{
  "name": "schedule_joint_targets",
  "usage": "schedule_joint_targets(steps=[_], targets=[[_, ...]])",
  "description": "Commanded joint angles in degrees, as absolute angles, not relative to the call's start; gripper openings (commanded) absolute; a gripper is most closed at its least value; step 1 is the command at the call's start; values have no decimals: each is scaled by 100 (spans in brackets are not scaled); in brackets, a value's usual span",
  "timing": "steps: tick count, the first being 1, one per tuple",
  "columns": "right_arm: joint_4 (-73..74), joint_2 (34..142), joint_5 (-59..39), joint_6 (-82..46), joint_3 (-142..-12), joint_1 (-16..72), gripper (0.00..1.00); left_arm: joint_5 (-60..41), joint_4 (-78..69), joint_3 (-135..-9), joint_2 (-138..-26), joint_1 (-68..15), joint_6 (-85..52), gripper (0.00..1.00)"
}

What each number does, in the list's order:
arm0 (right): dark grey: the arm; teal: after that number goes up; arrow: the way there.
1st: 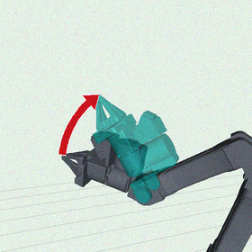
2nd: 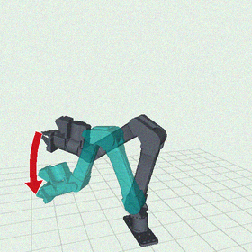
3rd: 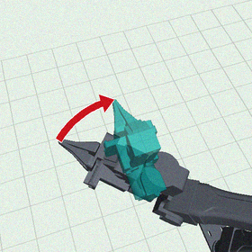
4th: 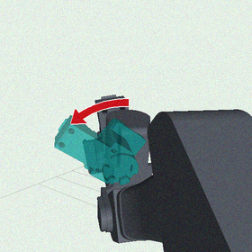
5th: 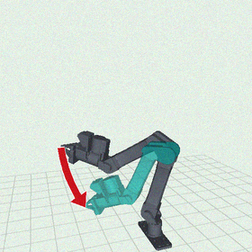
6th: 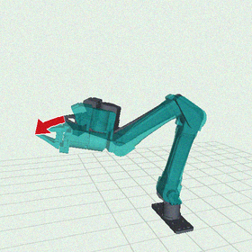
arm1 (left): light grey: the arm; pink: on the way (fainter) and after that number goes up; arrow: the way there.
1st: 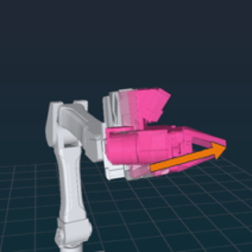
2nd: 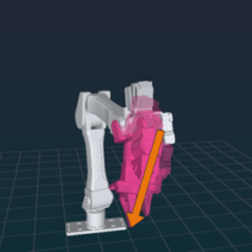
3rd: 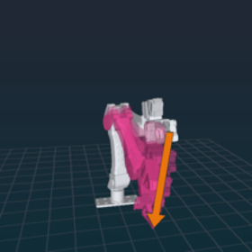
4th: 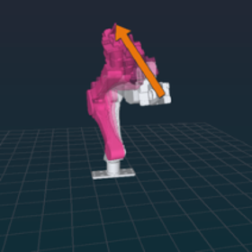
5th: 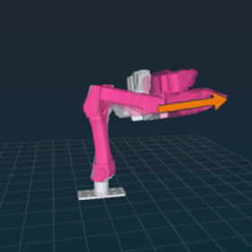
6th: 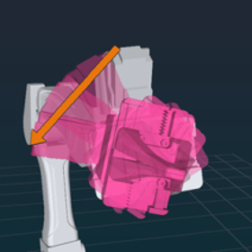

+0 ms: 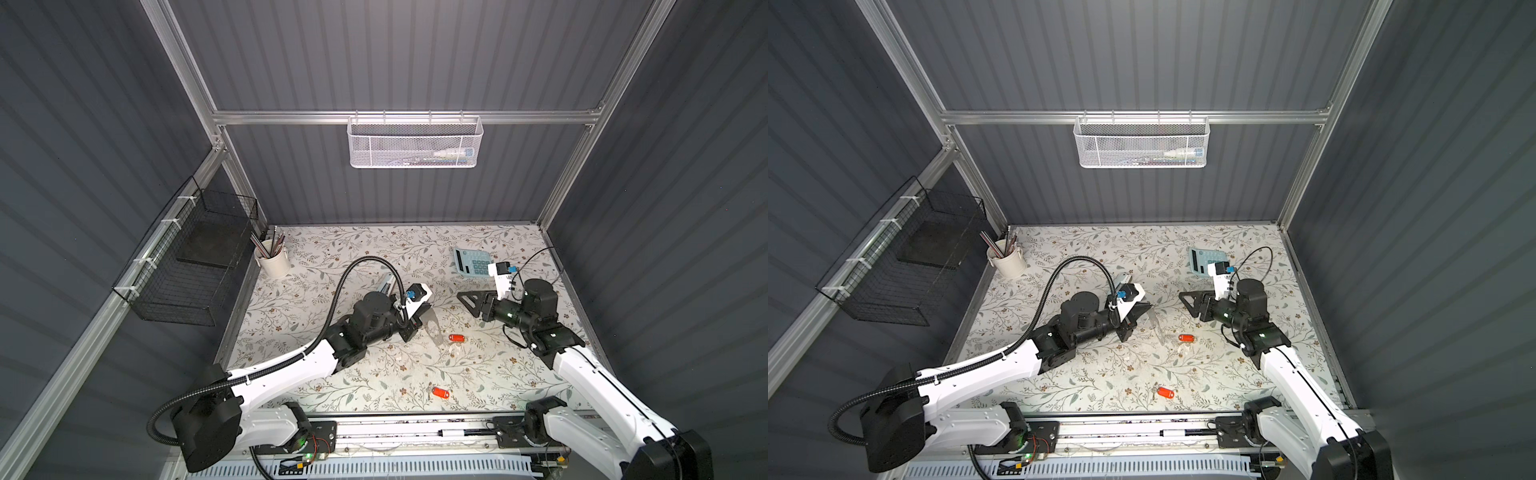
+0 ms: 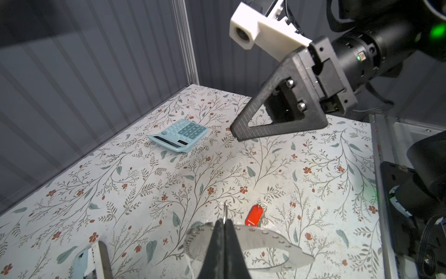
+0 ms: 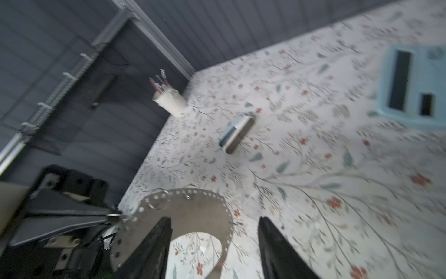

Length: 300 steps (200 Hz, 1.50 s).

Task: Put the keys on the keyring

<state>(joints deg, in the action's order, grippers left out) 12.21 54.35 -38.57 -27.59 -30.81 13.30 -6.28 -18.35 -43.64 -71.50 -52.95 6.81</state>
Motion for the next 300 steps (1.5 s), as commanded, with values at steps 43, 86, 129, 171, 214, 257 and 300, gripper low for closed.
schedule_joint_targets(steps=[43, 86, 129, 171, 214, 257, 300], targets=[[3244, 5599, -5317, -2820, -2911, 1789, 49, -1719, -2580, -4254, -7031, -4871, 129, 0], [2954, 5698, -5279, -2600, -3114, 2140, 43, -2159, -2839, -4218, -7015, -4774, -118, 0], [2857, 5852, -5208, -2539, -3234, 2180, 34, -2424, -2959, -4254, -7058, -4770, -254, 0], [2861, 5920, -5225, -2566, -3272, 2180, 28, -2517, -2967, -4296, -7066, -4763, -299, 0], [2793, 5915, -5255, -2550, -3263, 2196, 21, -2577, -3082, -4313, -7119, -4757, -390, 0], [2826, 5912, -5305, -2562, -3215, 2215, 21, -2563, -3201, -4312, -7163, -4756, -497, 0], [2899, 5933, -5368, -2627, -3198, 2220, 18, -2592, -3295, -4294, -7162, -4756, -564, 0]])
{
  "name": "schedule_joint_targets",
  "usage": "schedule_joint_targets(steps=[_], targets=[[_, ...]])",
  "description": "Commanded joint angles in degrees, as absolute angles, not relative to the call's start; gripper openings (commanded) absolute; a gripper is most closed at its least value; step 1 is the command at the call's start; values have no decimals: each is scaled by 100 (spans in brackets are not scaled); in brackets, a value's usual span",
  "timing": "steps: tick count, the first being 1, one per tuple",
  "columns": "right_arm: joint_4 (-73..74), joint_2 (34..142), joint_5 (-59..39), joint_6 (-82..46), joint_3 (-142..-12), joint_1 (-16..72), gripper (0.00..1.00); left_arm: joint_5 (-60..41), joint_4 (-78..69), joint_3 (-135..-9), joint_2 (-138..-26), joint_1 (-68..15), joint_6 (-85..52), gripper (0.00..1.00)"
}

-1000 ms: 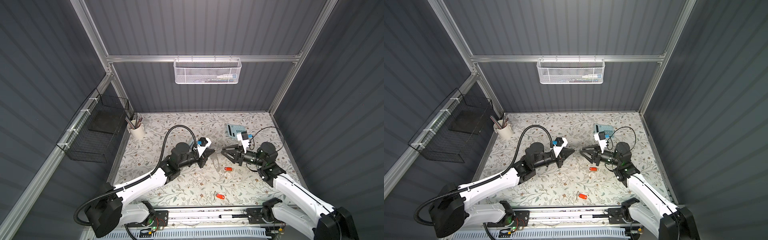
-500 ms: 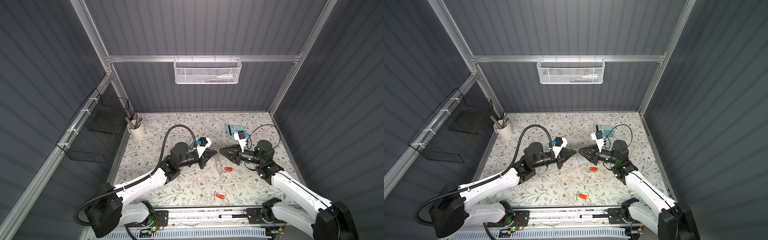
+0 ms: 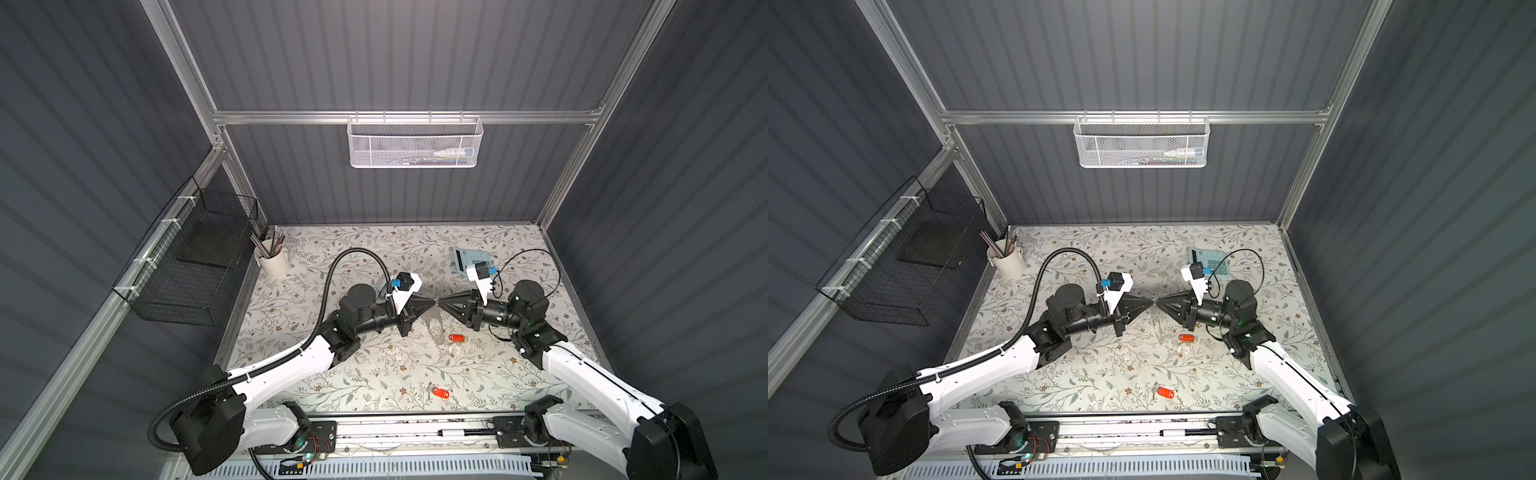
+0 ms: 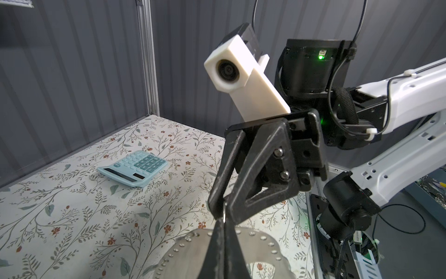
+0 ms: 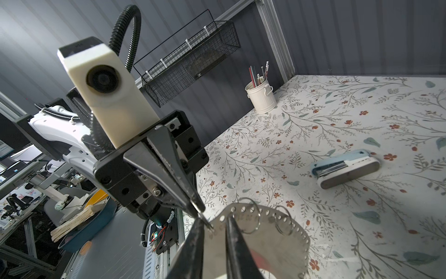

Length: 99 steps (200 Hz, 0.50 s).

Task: Put the keys on the keyring

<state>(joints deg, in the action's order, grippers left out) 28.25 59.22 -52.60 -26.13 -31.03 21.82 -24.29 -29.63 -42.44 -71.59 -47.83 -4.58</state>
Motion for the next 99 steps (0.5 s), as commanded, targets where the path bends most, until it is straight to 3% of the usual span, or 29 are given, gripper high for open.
schedule_joint_targets(steps=[1, 66, 99], targets=[[2900, 5933, -5369, -2628, -3194, 2222, 18, -2592, -3295, -4291, -7167, -4755, -568, 0], [3093, 5922, -5392, -2759, -3172, 2219, 18, -2679, -3227, -4332, -7280, -4760, -582, 0], [3085, 5933, -5414, -2755, -3146, 2224, 11, -2690, -3241, -4348, -7286, -4757, -600, 0]])
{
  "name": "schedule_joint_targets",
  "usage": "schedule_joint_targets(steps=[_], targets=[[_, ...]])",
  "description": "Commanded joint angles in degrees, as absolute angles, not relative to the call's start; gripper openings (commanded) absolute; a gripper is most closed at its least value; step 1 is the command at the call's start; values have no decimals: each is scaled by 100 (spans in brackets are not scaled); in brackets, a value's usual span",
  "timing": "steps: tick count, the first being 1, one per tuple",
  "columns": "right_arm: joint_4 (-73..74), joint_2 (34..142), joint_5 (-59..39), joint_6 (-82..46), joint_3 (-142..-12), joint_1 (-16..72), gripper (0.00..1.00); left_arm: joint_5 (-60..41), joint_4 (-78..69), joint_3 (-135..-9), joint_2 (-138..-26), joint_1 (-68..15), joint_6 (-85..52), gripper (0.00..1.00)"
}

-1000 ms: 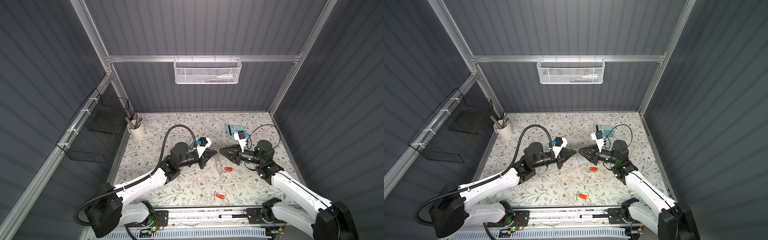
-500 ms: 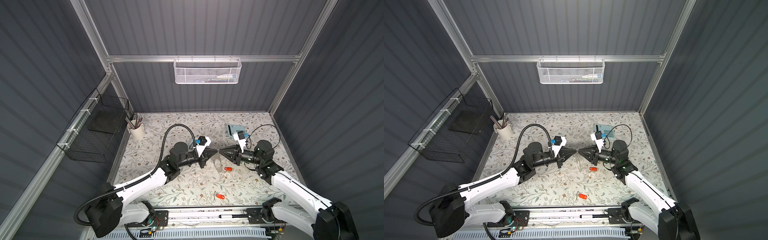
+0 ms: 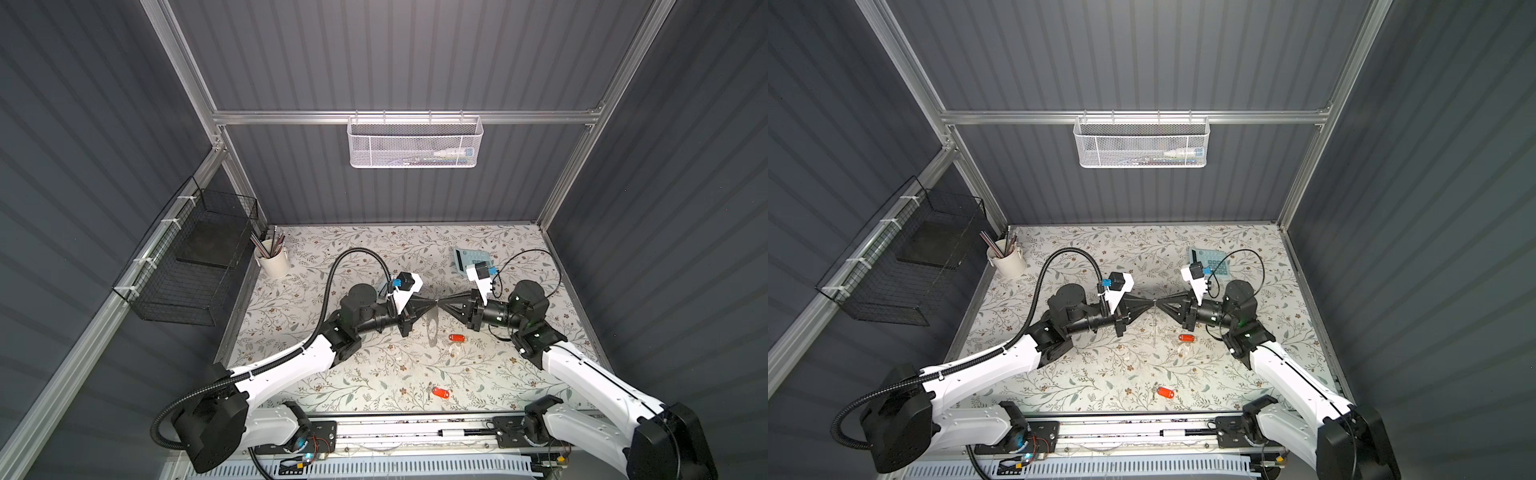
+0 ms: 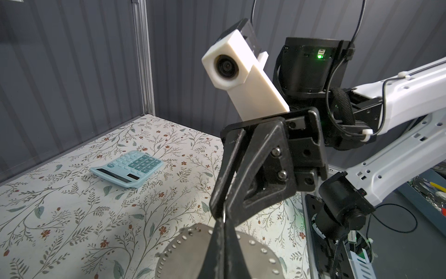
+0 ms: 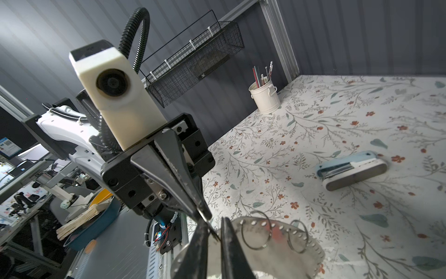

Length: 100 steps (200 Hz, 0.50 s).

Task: Put the keys on the keyring

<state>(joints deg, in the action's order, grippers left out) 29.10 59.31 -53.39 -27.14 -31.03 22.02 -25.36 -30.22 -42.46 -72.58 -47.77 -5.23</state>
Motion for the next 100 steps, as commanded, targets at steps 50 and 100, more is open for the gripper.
schedule_joint_targets(steps=[50, 100], targets=[[2872, 5908, -5397, -2629, -3172, 2232, 0, -2665, -3191, -4359, -7286, -4723, -640, 0], [1973, 5730, -5168, -1844, -3431, 2241, 0, -2730, -2401, -4603, -7167, -4634, -522, 0]])
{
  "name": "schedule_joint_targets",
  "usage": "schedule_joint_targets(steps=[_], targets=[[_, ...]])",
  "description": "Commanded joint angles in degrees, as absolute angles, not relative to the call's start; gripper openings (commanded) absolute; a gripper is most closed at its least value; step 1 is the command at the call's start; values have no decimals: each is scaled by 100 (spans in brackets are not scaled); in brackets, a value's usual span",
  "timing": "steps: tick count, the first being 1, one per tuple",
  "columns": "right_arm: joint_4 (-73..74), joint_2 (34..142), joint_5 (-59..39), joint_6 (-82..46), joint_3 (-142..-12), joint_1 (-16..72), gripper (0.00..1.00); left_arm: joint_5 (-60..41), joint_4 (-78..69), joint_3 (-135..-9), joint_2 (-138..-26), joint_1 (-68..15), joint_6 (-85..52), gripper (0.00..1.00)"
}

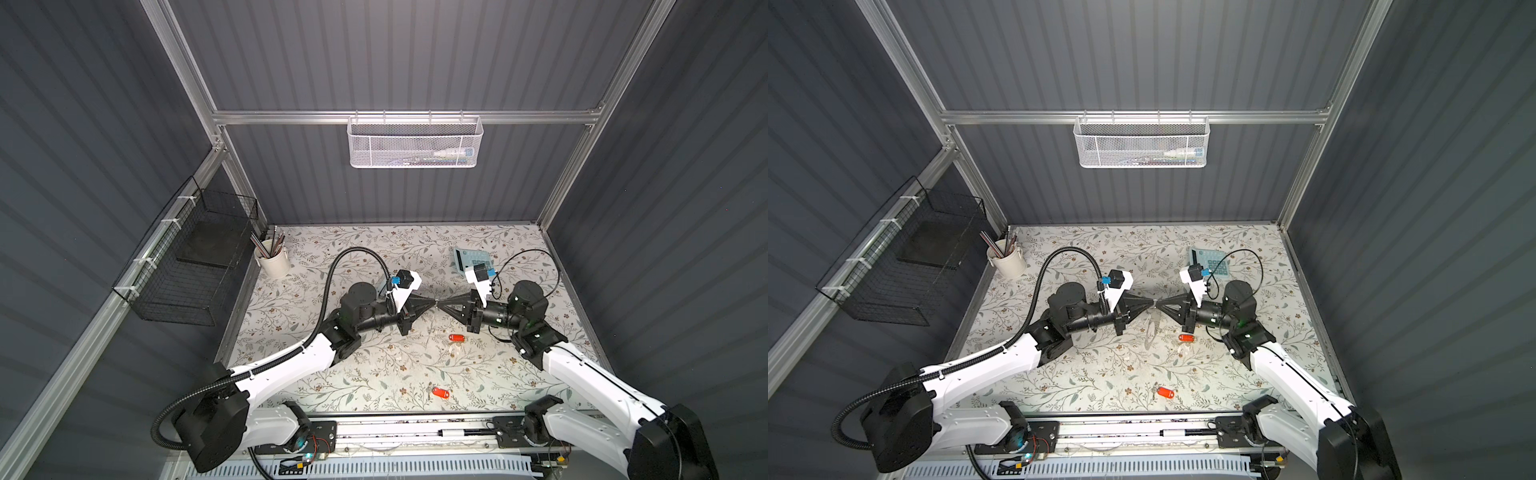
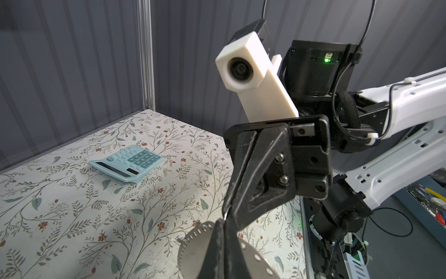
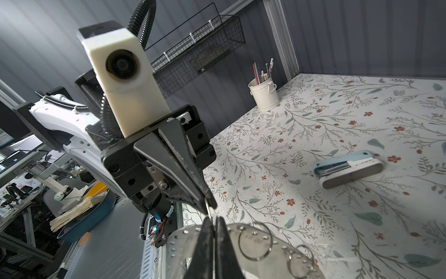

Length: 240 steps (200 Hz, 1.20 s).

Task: Put the keys on the keyring

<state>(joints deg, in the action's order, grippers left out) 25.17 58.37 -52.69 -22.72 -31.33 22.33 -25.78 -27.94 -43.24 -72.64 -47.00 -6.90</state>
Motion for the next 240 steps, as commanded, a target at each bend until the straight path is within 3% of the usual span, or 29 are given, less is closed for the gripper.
schedule_joint_targets(steps=[1, 28, 96, 159, 213, 240], targets=[[1967, 5730, -5181, -1832, -3438, 2241, 0, -2727, -2382, -4608, -7165, -4633, -516, 0], [1838, 5713, -5258, -1619, -3510, 2246, 0, -2982, -1713, -4852, -7144, -4548, -379, 8], [1327, 5670, -5378, -1100, -3788, 2259, 0, -3817, 435, -5781, -7014, -3933, 271, 43], [1243, 5718, -5526, -973, -3843, 2312, 0, -4424, 3097, -7468, -7956, -3884, 1707, 42], [1310, 5730, -5686, -1041, -3807, 2345, 0, -4732, 3285, -7929, -8456, -3898, 1847, 41], [1310, 5739, -5704, -1054, -3815, 2351, 0, -4812, 3383, -8033, -8629, -3928, 1916, 34]])
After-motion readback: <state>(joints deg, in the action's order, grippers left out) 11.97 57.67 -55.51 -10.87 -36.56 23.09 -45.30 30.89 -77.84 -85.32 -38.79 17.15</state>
